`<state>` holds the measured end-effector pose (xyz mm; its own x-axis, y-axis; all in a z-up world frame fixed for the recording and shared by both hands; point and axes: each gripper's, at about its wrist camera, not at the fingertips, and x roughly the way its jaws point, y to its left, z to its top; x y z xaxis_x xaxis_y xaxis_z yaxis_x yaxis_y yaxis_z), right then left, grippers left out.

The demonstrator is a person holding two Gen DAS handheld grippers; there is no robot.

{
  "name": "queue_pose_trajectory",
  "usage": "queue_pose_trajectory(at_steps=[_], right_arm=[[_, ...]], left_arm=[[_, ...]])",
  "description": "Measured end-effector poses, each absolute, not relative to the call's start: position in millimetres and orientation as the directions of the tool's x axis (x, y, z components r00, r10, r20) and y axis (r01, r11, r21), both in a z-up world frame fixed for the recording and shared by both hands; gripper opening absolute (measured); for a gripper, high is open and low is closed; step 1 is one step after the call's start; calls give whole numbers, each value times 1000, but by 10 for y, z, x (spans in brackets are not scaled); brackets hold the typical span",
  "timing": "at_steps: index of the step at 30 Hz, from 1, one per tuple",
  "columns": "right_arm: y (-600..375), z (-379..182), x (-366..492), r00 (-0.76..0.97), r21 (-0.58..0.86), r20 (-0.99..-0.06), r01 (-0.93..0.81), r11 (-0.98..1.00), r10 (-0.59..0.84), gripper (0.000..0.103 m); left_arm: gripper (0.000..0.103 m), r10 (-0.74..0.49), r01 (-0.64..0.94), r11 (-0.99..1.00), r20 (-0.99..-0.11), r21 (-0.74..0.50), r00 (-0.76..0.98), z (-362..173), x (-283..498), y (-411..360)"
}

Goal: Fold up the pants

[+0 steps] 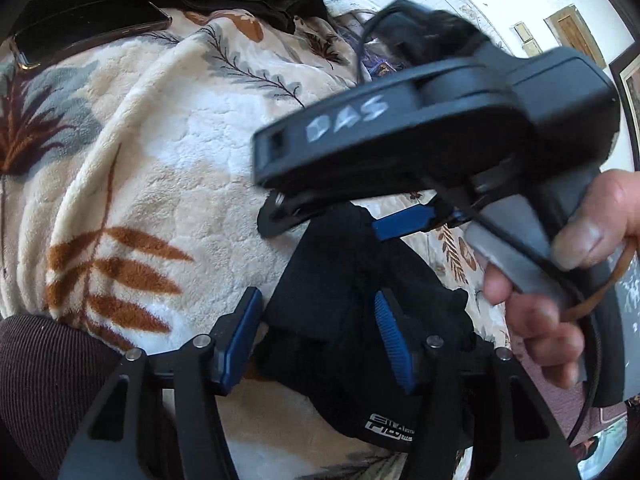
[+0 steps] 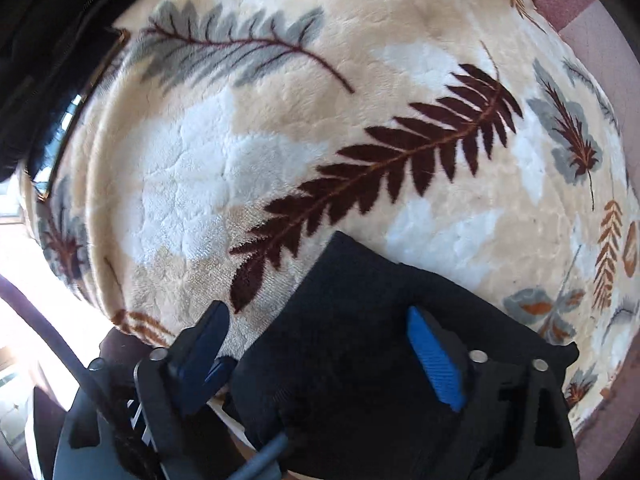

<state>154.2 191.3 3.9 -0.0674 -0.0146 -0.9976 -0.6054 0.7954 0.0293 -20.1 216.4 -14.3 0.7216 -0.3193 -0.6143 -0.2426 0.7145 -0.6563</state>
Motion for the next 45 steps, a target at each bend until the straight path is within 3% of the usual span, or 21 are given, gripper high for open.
queue_pose_trajectory(at_steps=[3, 4, 8, 17, 26, 32, 36, 39, 40, 41, 44, 45], right_arm=[[1972, -46, 1429, -17, -37, -998, -647, 761, -64, 96], [1947, -23, 1404, -3, -38, -999, -651, 758, -52, 91], [1760, 139, 1329, 49, -48, -999, -657, 752, -21, 52], [1046, 648, 1090, 108, 107, -970, -609, 786, 216, 30], [-148, 1031, 1086, 194, 301, -885, -452, 839, 423, 27], [-1090, 871, 1130, 235, 387, -857, -291, 875, 458, 25], [-1584, 654, 1129, 252, 439, -839, -210, 873, 483, 25], [-1873, 521, 1125, 283, 425, -843, -168, 889, 457, 24], [-1975, 482, 1136, 299, 396, -855, -150, 906, 423, 13], [-2075, 452, 1149, 325, 326, -878, -131, 936, 351, 11], [-2407, 410, 1163, 392, 132, -910, -35, 991, 135, 14], [-2531, 426, 1138, 403, 153, -904, -5, 988, 142, 14]], left_arm=[[56, -283, -246, 759, -646, -603, 709, -116, -226, 2073], [43, -278, -240, 776, -658, -583, 700, -103, -210, 2032], [36, -337, -206, 755, -638, -622, 692, -84, -203, 2040], [31, -419, -95, 752, -584, -652, 695, 386, -263, 1792], [32, -518, 127, 803, -577, -582, 631, 910, -62, 806], [33, -645, 276, 736, -518, -618, 562, 1156, -238, 449], [43, -616, 273, 761, -525, -588, 587, 1269, -311, 512], [46, -594, 229, 769, -535, -596, 601, 1245, -246, 663], [47, -585, 212, 773, -542, -598, 603, 1209, -228, 726], [47, -575, 193, 777, -552, -599, 604, 1170, -189, 763], [47, -569, 158, 777, -572, -610, 591, 1064, -166, 821], [48, -565, 154, 780, -578, -606, 589, 1038, -162, 819]])
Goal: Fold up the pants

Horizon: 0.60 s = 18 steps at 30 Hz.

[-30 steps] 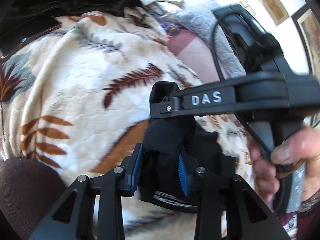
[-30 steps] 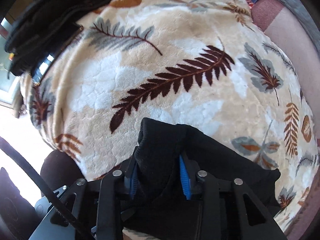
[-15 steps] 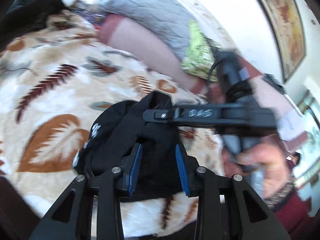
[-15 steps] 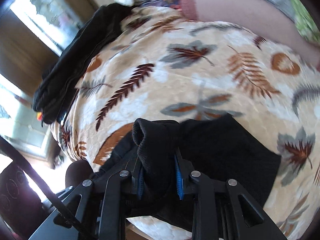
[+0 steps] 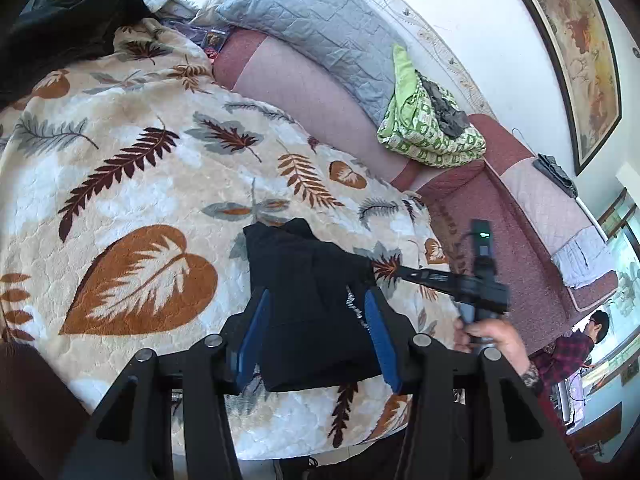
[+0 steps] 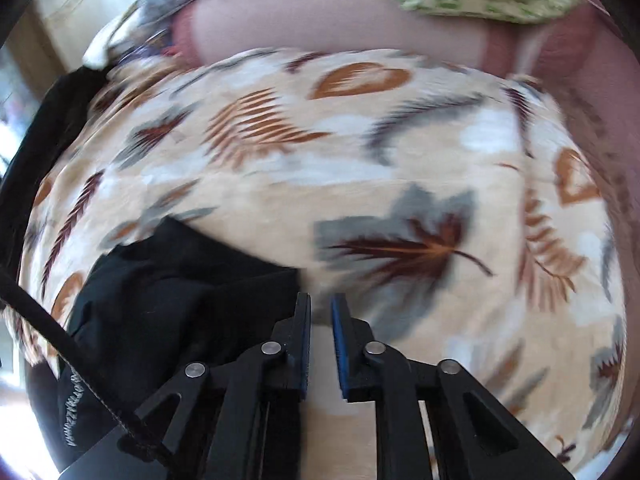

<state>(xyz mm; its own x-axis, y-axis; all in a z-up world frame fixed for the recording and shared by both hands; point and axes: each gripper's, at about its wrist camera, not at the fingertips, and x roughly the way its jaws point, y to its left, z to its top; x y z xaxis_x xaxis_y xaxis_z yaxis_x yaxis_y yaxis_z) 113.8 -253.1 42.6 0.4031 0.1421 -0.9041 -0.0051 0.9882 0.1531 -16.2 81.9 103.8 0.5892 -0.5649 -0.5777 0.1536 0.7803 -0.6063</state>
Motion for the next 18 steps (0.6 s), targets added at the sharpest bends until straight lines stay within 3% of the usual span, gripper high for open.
queue_pose_trajectory(at_steps=[2, 3, 5, 7, 16, 17, 18], right_arm=[[-2737, 499, 1015, 426, 324, -857, 10, 946, 289, 17], [-2779, 524, 965, 429, 393, -831, 3, 919, 354, 24], [-2738, 571, 822, 428, 487, -781, -36, 872, 454, 61], [-2580, 580, 691, 421, 532, -748, -84, 843, 514, 68], [-1985, 201, 604, 331, 583, -753, -64, 810, 569, 68], [-1961, 182, 602, 331, 591, -747, -66, 804, 577, 60], [-1931, 183, 593, 331, 594, -742, -76, 801, 583, 46]], left_arm=[[49, -554, 150, 791, -591, -594, 586, 983, -145, 792], [49, -553, 148, 793, -596, -591, 582, 959, -139, 778], [49, -558, 143, 791, -606, -595, 567, 898, -131, 746], [49, -563, 138, 789, -615, -598, 551, 849, -125, 712], [53, -560, 140, 791, -614, -595, 556, 838, -156, 753], [53, -561, 141, 791, -614, -595, 555, 828, -146, 756], [53, -562, 144, 791, -615, -594, 552, 815, -132, 754]])
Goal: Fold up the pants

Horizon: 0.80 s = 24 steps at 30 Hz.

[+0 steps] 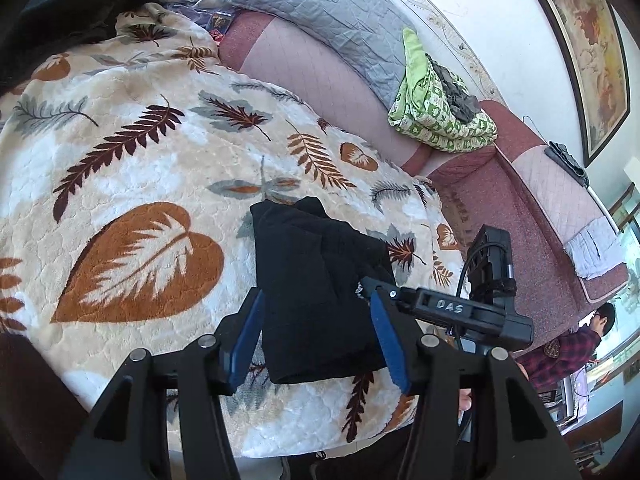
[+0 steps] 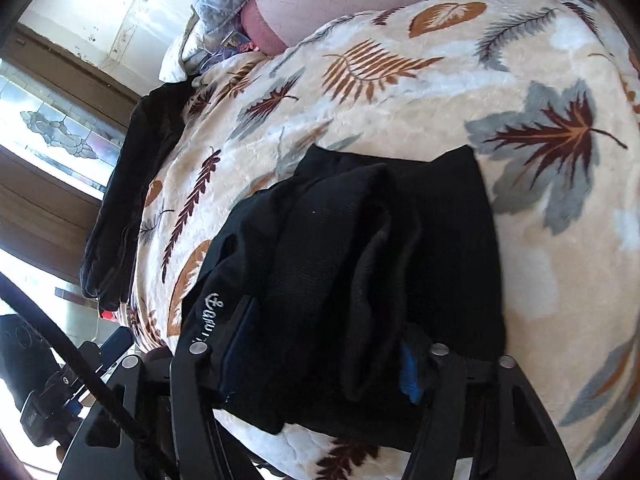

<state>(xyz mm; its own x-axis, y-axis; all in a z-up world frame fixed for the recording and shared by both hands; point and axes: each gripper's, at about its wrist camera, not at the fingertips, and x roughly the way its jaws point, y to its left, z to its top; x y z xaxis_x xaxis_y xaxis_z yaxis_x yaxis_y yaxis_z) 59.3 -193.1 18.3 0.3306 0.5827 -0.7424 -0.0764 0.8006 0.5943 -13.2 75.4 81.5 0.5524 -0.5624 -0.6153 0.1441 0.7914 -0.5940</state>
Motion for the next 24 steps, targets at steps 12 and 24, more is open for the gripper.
queue_pose_trajectory(at_steps=[12, 24], right_arm=[[-2169, 647, 414, 465, 524, -720, -124, 843, 515, 12], [-2864, 104, 246, 504, 435, -794, 80, 897, 340, 44]], left_arm=[[53, -553, 155, 811, -651, -564, 520, 768, 40, 608], [55, -560, 248, 828, -721, -503, 408, 510, 425, -297]])
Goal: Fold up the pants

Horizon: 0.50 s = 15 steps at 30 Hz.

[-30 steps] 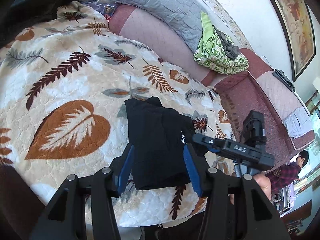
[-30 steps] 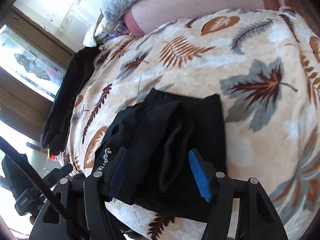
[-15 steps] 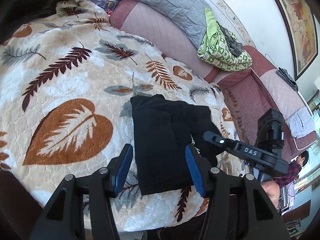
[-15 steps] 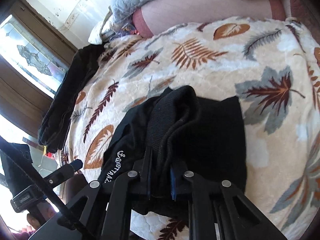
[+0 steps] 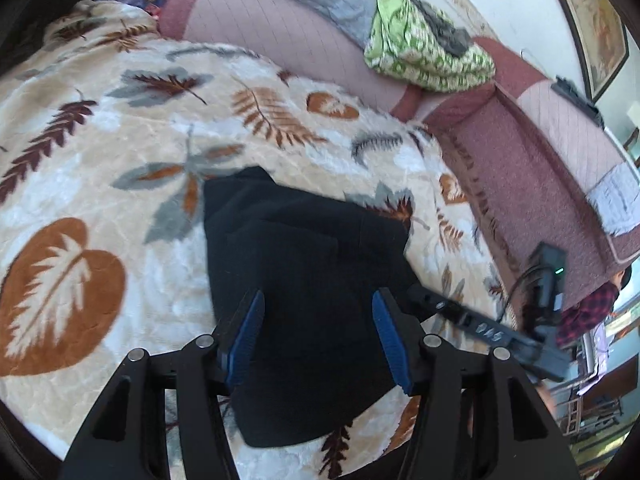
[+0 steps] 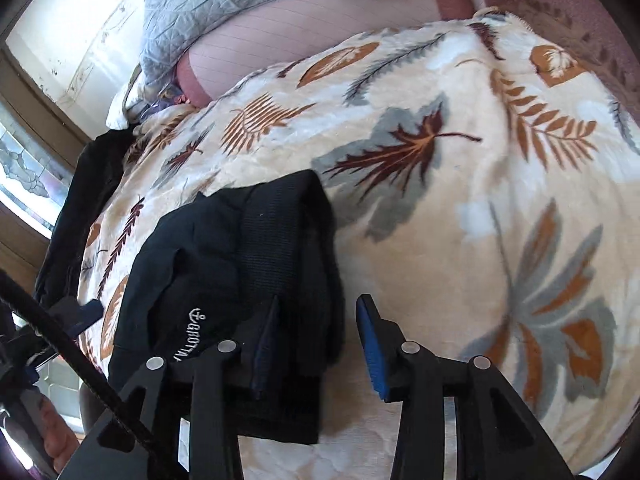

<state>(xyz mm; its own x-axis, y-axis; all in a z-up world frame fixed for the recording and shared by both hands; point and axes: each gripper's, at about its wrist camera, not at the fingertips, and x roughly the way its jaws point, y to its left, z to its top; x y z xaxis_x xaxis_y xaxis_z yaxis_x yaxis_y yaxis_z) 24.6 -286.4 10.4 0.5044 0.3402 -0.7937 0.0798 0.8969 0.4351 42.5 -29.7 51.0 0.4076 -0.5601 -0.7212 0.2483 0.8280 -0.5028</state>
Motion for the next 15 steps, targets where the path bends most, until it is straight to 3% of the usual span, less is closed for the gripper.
queue_pose_trajectory(at_steps=[3, 5, 7, 11, 15], right_arm=[[-2983, 279, 195, 539, 355, -807, 116, 928, 241, 44], [-3026, 456, 172, 590, 379, -768, 103, 920, 251, 46], [-3017, 618, 192, 630, 471, -698, 47, 881, 340, 46], [-2858, 584, 497, 602, 671, -575, -40, 740, 554, 57], [-2765, 179, 829, 528, 743, -576, 19, 669, 624, 57]], left_arm=[[55, -532, 267, 847, -750, -460, 393, 322, 420, -425], [56, -512, 286, 858, -760, -427, 400, 248, 402, -465], [60, -495, 313, 865, -765, -392, 412, 207, 367, -513], [64, -463, 348, 878, -771, -329, 437, 207, 319, -604], [64, -464, 379, 872, -767, -309, 444, 228, 288, -590]])
